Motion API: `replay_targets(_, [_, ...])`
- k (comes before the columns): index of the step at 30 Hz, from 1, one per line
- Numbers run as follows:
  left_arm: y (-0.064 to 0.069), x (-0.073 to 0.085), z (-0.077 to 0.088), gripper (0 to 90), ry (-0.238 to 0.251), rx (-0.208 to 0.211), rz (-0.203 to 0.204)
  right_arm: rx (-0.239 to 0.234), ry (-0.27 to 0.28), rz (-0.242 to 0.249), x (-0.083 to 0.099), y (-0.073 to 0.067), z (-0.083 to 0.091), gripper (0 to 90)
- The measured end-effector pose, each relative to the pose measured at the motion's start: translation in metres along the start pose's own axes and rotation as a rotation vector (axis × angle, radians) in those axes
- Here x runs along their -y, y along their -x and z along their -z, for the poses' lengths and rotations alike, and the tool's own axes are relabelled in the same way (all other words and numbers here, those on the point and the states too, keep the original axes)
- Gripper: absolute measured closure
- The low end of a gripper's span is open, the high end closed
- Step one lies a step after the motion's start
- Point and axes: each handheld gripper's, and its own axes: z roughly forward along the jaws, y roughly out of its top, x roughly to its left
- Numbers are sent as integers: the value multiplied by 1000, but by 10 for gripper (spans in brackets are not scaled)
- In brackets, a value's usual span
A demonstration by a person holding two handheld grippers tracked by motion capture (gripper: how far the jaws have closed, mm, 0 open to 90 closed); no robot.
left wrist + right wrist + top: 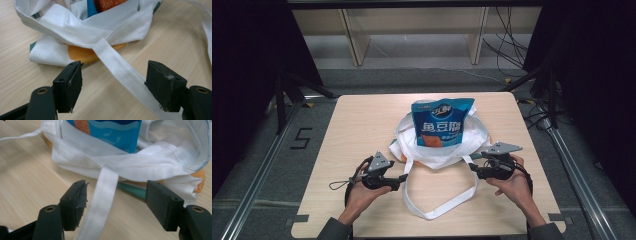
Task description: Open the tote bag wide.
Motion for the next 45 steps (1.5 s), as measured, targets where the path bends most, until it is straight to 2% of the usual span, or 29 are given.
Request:
replay_targets(1, [2,1,1,284,0,-4,15,-4,1,18,0,0,1,340])
replay_targets(2, [2,2,2,279,-13,-4,-14,-4,6,36,1,2,1,338])
replay_targets(3, [4,4,1,270,1,7,17,-9,2,49,1,1,1,338])
replay_targets(4, [5,5,2,264,1,8,15,0,-1,24,2,-1,2,338])
replay_targets(5, [6,6,2,264,10,5,14,0,-1,54,3,0,3,338])
replay_targets(6, [6,7,4,264,-12,6,9,11,2,61,4,0,3,338])
replay_targets(7, [8,8,3,263,4,5,21,10,4,52,5,-2,3,337])
replay_targets(8, [7,9,3,262,-1,12,7,2,-10,58,6,-1,4,337])
replay_targets(9, [10,11,2,258,3,11,27,8,-1,71,7,-1,4,337])
replay_targets(10, [12,11,3,253,-13,13,17,9,-2,70,8,-2,4,337])
replay_targets(11, [13,13,3,252,-9,10,10,1,-9,47,10,-5,5,336])
replay_targets(12, [15,13,4,251,-4,6,14,-2,-17,52,10,-5,6,334])
replay_targets(13, [14,13,6,251,-20,3,-29,4,-3,85,11,-3,6,334])
replay_targets(14, [18,14,6,250,-13,-4,-8,-1,-11,73,13,-5,8,333])
replay_targets(16, [20,16,8,251,-18,-17,-45,3,-9,71,14,-7,10,333])
replay_targets(21, [30,19,14,250,4,14,-3,-3,2,86,18,-9,15,333])
replay_targets(23, [35,20,19,250,1,20,-24,-4,-5,78,22,-11,17,331])
replay_targets(25, [37,21,19,250,20,21,-17,-3,-7,96,25,-12,19,330])
replay_targets(28, [42,23,22,249,17,16,-22,-4,-22,55,32,-17,23,329])
replay_targets(29, [42,24,23,249,13,21,-32,-10,-20,83,33,-15,24,329])
replay_targets(34, [45,27,24,250,22,27,-28,-10,-22,76,45,-18,30,317])
replay_targets(36, [46,28,26,250,-5,22,-45,-10,-30,70,48,-20,32,315])
replay_targets(37, [47,28,25,250,11,33,-29,-16,-29,84,50,-20,33,314])
replay_targets(38, [49,29,25,250,21,40,-26,-11,-30,66,52,-23,35,313])
replay_targets(41, [53,31,26,248,18,47,-34,-20,-18,79,55,-26,38,310])
replay_targets(42, [55,32,26,248,17,43,-22,-23,-24,75,57,-27,39,309])
replay_targets(43, [56,32,26,247,19,48,-30,-28,-33,49,58,-30,41,309])
replay_targets(44, [56,32,28,247,4,53,-47,-32,-32,60,60,-31,40,308])
replay_targets(45, [59,33,28,244,7,49,-35,-35,-26,72,61,-31,41,307])
